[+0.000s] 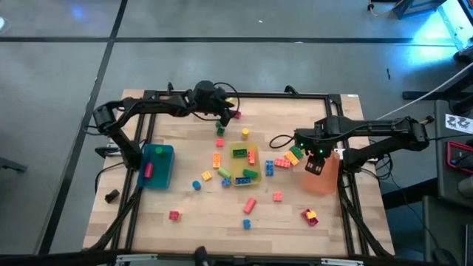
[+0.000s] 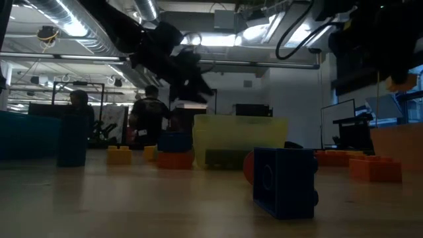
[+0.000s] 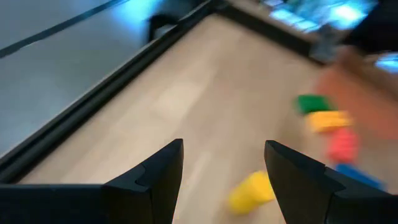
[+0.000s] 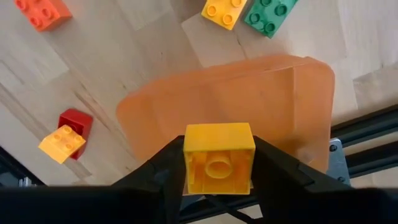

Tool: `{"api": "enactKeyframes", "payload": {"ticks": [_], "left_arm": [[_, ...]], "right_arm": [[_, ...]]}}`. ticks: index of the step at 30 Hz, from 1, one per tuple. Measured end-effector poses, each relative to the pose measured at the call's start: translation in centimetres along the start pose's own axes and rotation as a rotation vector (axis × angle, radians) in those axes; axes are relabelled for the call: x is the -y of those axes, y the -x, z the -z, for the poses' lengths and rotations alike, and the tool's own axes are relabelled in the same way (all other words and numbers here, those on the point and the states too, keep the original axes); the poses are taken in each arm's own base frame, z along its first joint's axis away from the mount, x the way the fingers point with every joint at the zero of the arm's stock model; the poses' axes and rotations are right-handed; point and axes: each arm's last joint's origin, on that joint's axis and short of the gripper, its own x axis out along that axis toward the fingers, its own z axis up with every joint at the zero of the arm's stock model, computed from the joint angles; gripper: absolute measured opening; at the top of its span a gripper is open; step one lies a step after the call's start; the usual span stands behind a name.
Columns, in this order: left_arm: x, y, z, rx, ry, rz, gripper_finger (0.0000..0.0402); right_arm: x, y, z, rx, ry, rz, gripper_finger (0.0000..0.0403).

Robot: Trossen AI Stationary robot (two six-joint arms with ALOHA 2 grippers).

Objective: Sort blocks by size
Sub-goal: Put the yellow 4 stud game piece into the orange bin, then put the green 4 stud game piece into the orange bin

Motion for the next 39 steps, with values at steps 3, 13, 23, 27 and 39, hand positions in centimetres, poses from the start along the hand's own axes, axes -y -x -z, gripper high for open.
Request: {"api": "enactKeyframes", "payload": {"ticks": [3,13,23,27,39], "left_arm": [[-0.7,0.1,0.8,-0.070,0.019,-0.132,0.0210],[-1.4,0.5,2.7,-0.247,0.112,-0.301,0.0210],[-1.3,-1.0,4.6,-0.337,0.152,-0.347,0.0210],[-1.2,-1.3,4.9,-0.349,0.151,-0.351,0.0210],[-1.5,-1.5,5.7,-0.378,0.198,-0.396,0.0210]], "right_arm": [[0.0,0.0,0.0,0.000,-0.035,0.001,0.0161],[0.1,0.0,0.0,0.011,-0.063,0.023,0.0251],[0.0,0.0,-0.1,0.015,-0.063,0.021,0.0276],[0.0,0.0,-0.2,0.026,-0.061,0.015,0.0276],[-0.3,0.0,-0.8,0.089,-0.051,-0.017,0.0276]]}}
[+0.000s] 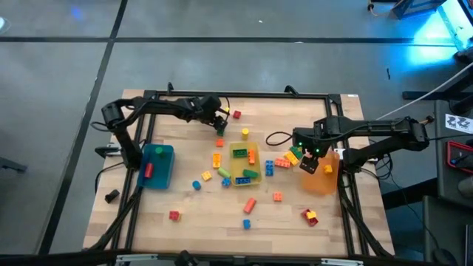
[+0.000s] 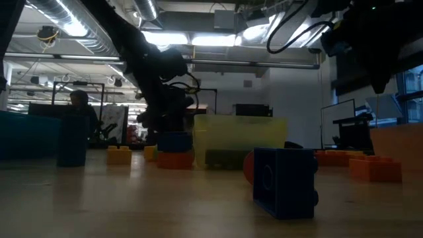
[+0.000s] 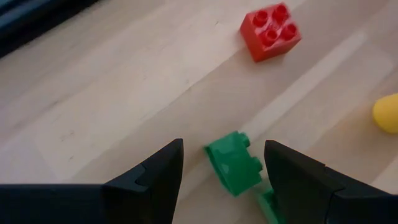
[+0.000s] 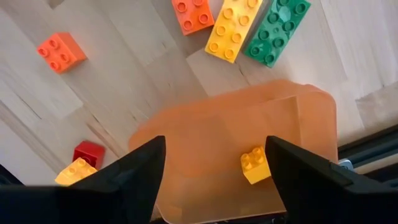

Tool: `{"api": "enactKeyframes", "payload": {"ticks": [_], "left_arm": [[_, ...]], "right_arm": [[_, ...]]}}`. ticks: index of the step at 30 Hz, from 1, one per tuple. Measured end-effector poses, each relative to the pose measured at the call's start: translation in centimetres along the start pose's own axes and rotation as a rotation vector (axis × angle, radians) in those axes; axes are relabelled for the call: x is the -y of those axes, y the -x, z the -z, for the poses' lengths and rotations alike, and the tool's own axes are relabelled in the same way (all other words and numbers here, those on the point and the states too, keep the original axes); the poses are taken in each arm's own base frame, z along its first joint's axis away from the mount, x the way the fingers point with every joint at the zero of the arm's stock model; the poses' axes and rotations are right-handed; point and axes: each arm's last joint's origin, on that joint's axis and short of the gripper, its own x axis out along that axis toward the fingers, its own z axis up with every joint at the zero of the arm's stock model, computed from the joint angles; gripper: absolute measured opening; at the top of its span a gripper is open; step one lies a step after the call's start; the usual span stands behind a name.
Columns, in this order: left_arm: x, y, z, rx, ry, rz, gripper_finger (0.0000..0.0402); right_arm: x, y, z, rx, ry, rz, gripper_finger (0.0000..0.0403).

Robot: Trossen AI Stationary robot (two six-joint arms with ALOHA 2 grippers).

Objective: Sort blocks by size
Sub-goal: Put the green 4 stud game piece into the orange bin

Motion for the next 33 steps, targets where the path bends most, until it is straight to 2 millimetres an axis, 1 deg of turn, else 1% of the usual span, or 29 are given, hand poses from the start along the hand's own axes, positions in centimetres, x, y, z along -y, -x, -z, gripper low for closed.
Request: {"api": "enactKeyframes", "payload": {"ticks": [8,12,15,21,23,28,33], "left_arm": [[0.3,-1.5,0.8,-0.048,-0.017,-0.012,0.0210],[0.2,-1.7,1.0,-0.063,-0.021,-0.017,0.0205],[0.2,-1.7,1.0,-0.062,-0.032,-0.017,0.0180],[0.2,-1.5,0.9,-0.056,-0.050,-0.015,0.0101],[0.2,-1.5,0.9,-0.056,-0.057,-0.014,0.0078],[0.5,-1.3,0.3,-0.053,-0.078,-0.001,0.0074],[1.4,-0.5,-2.0,0.004,-0.102,0.087,0.0075]], "right_arm": [[0.0,0.0,0.0,0.000,0.000,0.000,0.0276],[0.0,0.0,0.0,0.001,0.000,0.000,0.0276],[0.0,0.0,0.0,0.004,0.001,-0.002,0.0276],[-0.3,0.0,-0.5,0.059,0.008,-0.018,0.0276],[-0.4,0.0,-0.9,0.101,0.019,-0.020,0.0276],[-0.7,0.3,-2.3,0.295,0.076,0.038,0.0276],[-1.3,1.1,-4.0,0.529,0.126,0.079,0.0276]]}}
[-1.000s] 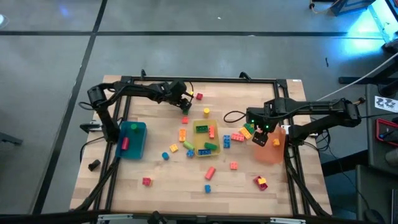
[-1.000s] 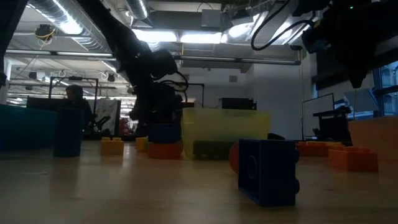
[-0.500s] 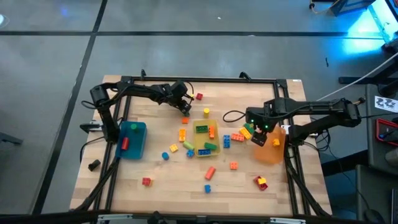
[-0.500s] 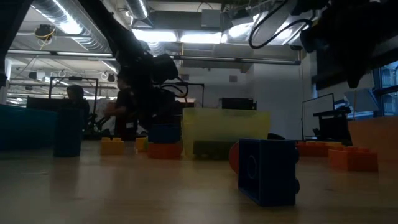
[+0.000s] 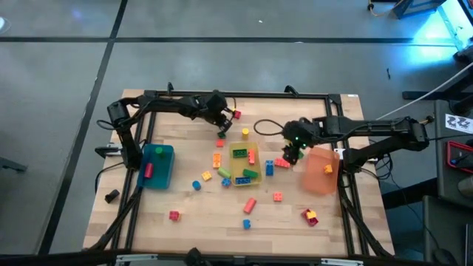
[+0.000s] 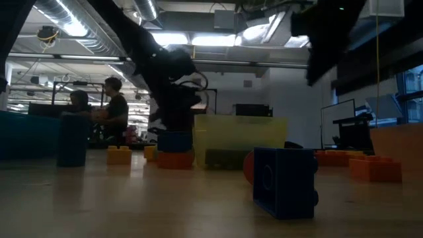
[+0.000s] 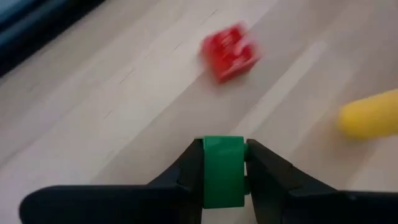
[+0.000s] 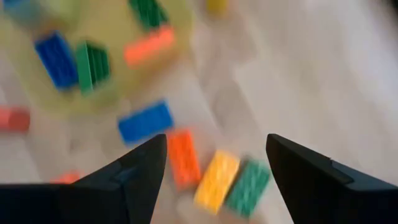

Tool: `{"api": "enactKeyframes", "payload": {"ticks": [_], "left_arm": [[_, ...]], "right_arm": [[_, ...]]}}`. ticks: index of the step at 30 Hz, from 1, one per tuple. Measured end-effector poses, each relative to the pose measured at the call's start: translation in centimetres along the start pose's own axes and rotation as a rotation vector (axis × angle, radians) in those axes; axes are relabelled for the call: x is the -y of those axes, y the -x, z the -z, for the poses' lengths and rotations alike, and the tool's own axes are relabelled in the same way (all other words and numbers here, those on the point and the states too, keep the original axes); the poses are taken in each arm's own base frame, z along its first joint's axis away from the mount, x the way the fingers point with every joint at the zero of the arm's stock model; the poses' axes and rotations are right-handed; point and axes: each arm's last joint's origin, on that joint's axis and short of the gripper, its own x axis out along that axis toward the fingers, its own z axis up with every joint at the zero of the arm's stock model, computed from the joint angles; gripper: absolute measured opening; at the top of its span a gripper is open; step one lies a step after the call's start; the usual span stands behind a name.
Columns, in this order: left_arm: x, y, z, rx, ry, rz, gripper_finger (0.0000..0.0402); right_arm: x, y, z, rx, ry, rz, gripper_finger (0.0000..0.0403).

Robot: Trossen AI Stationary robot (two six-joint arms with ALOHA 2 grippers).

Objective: Sort blocks by size
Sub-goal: Put the green 4 stud game piece into the orange bin

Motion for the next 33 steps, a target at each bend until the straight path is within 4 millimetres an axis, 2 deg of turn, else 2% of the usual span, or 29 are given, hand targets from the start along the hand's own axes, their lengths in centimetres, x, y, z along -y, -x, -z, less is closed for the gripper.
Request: {"api": "enactKeyframes", "payload": {"ticks": [9,17,23,33], "left_arm": [[1.9,2.7,-5.4,0.145,-0.029,0.258,0.0078],[3.8,5.9,-9.6,0.316,-0.063,0.662,0.0082],[4.6,7.2,-10.9,0.398,-0.061,0.850,0.0083],[5.6,8.6,-11.9,0.519,-0.049,0.956,0.0082]], "right_arm": [[-0.4,0.4,-2.7,0.310,0.081,0.083,0.0276],[-0.1,0.7,-3.3,0.384,0.241,0.291,0.0276],[-0.1,1.2,-4.3,0.476,0.326,0.393,0.0276],[-0.5,2.1,-6.0,0.628,0.425,0.469,0.0276]]}}
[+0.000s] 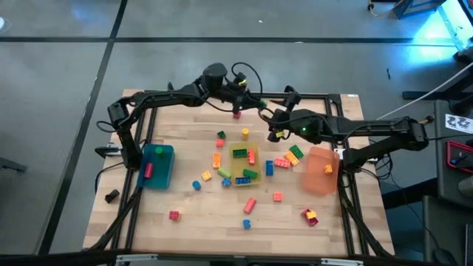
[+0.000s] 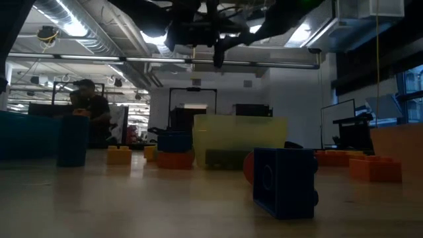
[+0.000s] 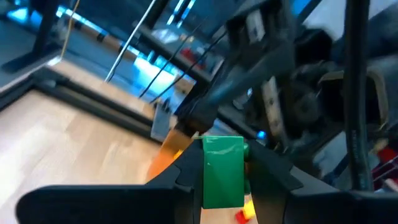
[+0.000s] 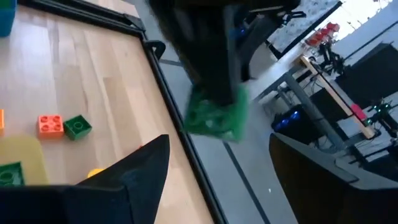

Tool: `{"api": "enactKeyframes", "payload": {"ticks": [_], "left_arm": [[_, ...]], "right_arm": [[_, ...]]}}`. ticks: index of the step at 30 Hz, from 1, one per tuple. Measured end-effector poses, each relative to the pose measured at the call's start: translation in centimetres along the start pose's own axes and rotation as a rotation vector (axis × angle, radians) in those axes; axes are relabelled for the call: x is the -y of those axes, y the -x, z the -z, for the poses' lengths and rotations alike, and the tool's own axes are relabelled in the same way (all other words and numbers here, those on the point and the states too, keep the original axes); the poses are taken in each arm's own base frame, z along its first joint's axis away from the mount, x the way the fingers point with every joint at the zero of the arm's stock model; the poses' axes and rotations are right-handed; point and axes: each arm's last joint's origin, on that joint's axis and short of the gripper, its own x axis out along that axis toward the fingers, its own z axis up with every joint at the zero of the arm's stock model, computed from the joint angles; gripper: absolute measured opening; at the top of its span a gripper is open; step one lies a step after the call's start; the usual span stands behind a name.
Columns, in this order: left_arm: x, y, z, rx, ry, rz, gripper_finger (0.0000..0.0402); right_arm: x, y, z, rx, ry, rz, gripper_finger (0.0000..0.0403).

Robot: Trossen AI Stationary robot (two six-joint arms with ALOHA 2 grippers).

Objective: Sort blocks by size
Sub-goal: Put the green 4 stud game piece into the orange bin

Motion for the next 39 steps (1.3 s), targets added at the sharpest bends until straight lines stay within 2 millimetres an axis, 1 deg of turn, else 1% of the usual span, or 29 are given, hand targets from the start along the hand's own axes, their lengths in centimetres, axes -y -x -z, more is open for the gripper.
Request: {"api": "enactKeyframes", "payload": {"ticks": [4,12,17,23,30,32,34,39], "left_arm": [[0.3,0.0,-0.6,0.052,-0.002,0.030,0.0084],[0.4,0.0,-0.7,0.059,-0.004,0.030,0.0084],[0.4,0.0,-0.7,0.060,-0.004,0.030,0.0084],[1.0,-0.5,-0.3,0.047,-0.004,0.048,0.0085],[1.7,-1.1,0.2,0.032,-0.020,0.065,0.0085],[1.7,-1.1,0.2,0.032,-0.019,0.065,0.0088],[1.7,-1.0,0.1,0.035,-0.021,0.062,0.0091],[1.6,-1.0,0.1,0.036,-0.039,0.059,0.0094]], "right_arm": [[-0.2,-0.3,-0.3,0.021,0.003,0.013,0.0275],[0.2,-0.6,-1.1,0.070,-0.067,0.114,0.0275],[-0.1,-0.9,-1.1,0.065,-0.062,0.110,0.0275],[-0.7,-1.5,-0.9,0.051,-0.047,0.098,0.0275],[-0.6,-1.5,-1.2,0.079,-0.072,0.110,0.0273],[-0.6,-1.5,-1.2,0.079,-0.071,0.110,0.0263],[-0.6,-1.5,-1.2,0.079,-0.071,0.108,0.0242],[-0.7,-1.5,-1.2,0.080,-0.063,0.090,0.0164]]}}
